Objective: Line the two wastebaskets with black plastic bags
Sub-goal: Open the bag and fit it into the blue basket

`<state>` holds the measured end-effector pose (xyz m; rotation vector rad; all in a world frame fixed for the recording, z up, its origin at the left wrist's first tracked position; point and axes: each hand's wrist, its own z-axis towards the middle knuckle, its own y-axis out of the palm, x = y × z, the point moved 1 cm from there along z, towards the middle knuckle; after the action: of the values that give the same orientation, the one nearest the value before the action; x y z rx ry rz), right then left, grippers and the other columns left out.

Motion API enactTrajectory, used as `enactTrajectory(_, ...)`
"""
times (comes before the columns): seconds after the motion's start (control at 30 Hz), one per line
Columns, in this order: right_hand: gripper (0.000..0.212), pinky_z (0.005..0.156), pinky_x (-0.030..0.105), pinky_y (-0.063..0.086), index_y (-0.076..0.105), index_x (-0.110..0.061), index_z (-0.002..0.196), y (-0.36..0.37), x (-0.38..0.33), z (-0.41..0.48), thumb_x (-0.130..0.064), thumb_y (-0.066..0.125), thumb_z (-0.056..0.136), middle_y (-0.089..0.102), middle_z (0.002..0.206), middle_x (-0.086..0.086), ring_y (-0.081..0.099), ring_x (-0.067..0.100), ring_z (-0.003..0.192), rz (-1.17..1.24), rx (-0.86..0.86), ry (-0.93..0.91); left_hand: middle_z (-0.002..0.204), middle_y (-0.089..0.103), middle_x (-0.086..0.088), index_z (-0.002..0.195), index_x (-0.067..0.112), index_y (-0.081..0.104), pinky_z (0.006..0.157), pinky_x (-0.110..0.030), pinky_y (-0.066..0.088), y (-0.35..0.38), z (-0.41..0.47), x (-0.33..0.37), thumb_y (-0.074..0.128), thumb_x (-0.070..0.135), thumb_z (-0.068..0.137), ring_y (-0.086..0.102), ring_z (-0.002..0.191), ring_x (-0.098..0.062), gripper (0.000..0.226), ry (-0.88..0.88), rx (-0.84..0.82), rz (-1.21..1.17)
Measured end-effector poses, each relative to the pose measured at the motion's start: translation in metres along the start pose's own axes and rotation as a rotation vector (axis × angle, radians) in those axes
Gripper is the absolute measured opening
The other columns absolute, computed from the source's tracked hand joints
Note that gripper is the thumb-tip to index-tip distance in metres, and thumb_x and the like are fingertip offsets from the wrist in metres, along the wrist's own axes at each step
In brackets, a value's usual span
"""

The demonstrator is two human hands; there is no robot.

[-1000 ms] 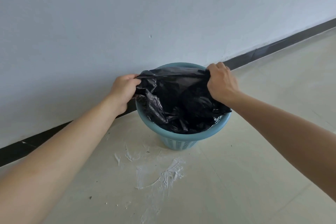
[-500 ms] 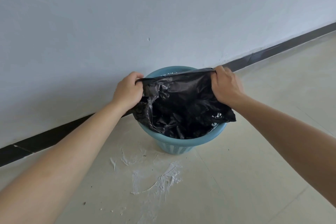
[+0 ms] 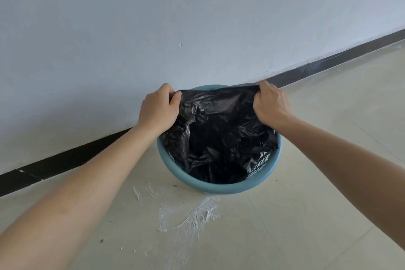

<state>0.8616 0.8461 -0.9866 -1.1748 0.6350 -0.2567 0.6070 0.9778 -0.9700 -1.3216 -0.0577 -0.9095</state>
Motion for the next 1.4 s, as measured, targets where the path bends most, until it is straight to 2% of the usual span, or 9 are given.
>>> enactTrajectory(0.17,0.027,0.061,0.035,0.033,0.052,-0.013,0.092,-0.009,-0.010,-0.006,-0.029,0.030,0.092,0.055,0.082,0.004,0.050,0.027,0.067,-0.098,0.055,-0.062,0.056,0.055,0.008,0.078,0.021,0.066,0.057,-0.032,0.036,-0.016,0.012,-0.002,0.051,0.045,0.092,0.055,0.064,-0.025,0.031,-0.013,-0.023,0.090)
enactTrajectory(0.27,0.041,0.059,0.035,0.035,0.047,-0.013,0.081,-0.010,-0.019,-0.011,-0.047,0.030,0.095,0.049,0.078,0.003,0.048,0.027,0.063,-0.161,0.064,-0.182,0.060,0.059,-0.012,0.077,0.003,0.069,0.059,-0.037,0.041,-0.015,0.016,-0.007,0.055,0.039,0.092,0.053,0.061,-0.029,0.043,-0.090,-0.105,-0.079)
enactTrajectory(0.4,0.050,0.056,0.033,0.033,0.058,-0.010,0.080,-0.008,-0.025,-0.007,-0.044,0.029,0.103,0.053,0.088,0.006,0.046,0.026,0.057,-0.189,0.082,-0.266,0.076,0.057,0.006,0.096,0.015,0.066,0.063,-0.024,0.039,-0.006,0.017,-0.020,0.067,0.036,0.086,0.053,0.068,-0.009,0.023,-0.354,-0.066,-0.398)
enactTrajectory(0.73,0.023,0.061,0.034,0.037,0.060,-0.020,0.113,0.002,-0.036,0.024,-0.031,0.043,0.102,0.066,0.095,0.004,0.063,0.034,0.075,-0.202,0.095,-0.296,0.068,0.065,0.015,0.061,0.027,0.068,0.063,-0.021,0.042,0.013,0.029,-0.036,0.078,0.045,0.074,0.061,0.072,-0.007,0.024,-0.462,-0.057,-0.387)
enactTrajectory(0.93,0.010,0.073,0.029,0.046,0.072,-0.033,0.079,0.019,-0.036,0.052,-0.041,0.066,0.081,0.068,0.094,-0.005,0.058,0.017,0.090,0.171,-0.211,0.254,0.070,0.061,-0.009,0.069,0.007,0.066,0.051,-0.021,0.048,0.017,0.030,-0.055,0.077,0.008,0.078,0.056,0.063,-0.021,0.013,-0.667,-0.327,-0.559)
enactTrajectory(1.1,0.030,0.065,0.031,0.052,0.059,-0.018,0.053,0.022,-0.026,0.055,-0.039,0.071,0.070,0.064,0.073,0.002,0.063,0.024,0.076,0.314,-0.290,0.413,0.072,0.056,-0.013,0.071,0.003,0.063,0.052,-0.023,0.046,0.024,0.028,-0.066,0.064,0.000,0.086,0.054,0.069,-0.024,0.016,-0.757,-0.361,-0.606)
enactTrajectory(1.23,0.033,0.062,0.031,0.050,0.061,-0.011,0.055,0.023,-0.023,0.050,-0.035,0.066,0.076,0.061,0.066,0.005,0.060,0.026,0.073,0.318,-0.260,0.366,0.105,0.066,-0.009,0.108,0.005,0.068,0.086,-0.030,0.040,0.020,0.042,-0.053,0.055,0.049,0.093,0.059,0.103,-0.023,0.049,-0.416,-0.255,-0.203)
enactTrajectory(1.33,0.036,0.070,0.035,0.052,0.065,-0.014,0.060,0.023,-0.021,0.045,-0.040,0.060,0.084,0.064,0.069,0.006,0.063,0.028,0.086,0.259,-0.225,0.271,0.132,0.058,-0.001,0.126,0.025,0.059,0.101,-0.036,0.039,0.008,0.044,-0.029,0.051,0.046,0.094,0.052,0.122,-0.018,0.040,-0.020,-0.127,-0.171)
enactTrajectory(1.4,0.037,0.069,0.035,0.047,0.069,-0.020,0.067,0.024,-0.023,0.043,-0.047,0.056,0.089,0.066,0.076,0.001,0.060,0.026,0.087,0.231,-0.211,0.202,0.145,0.047,0.001,0.135,0.033,0.051,0.107,-0.036,0.035,0.013,0.037,-0.018,0.057,0.027,0.090,0.047,0.129,-0.018,0.046,0.166,-0.327,-0.101)
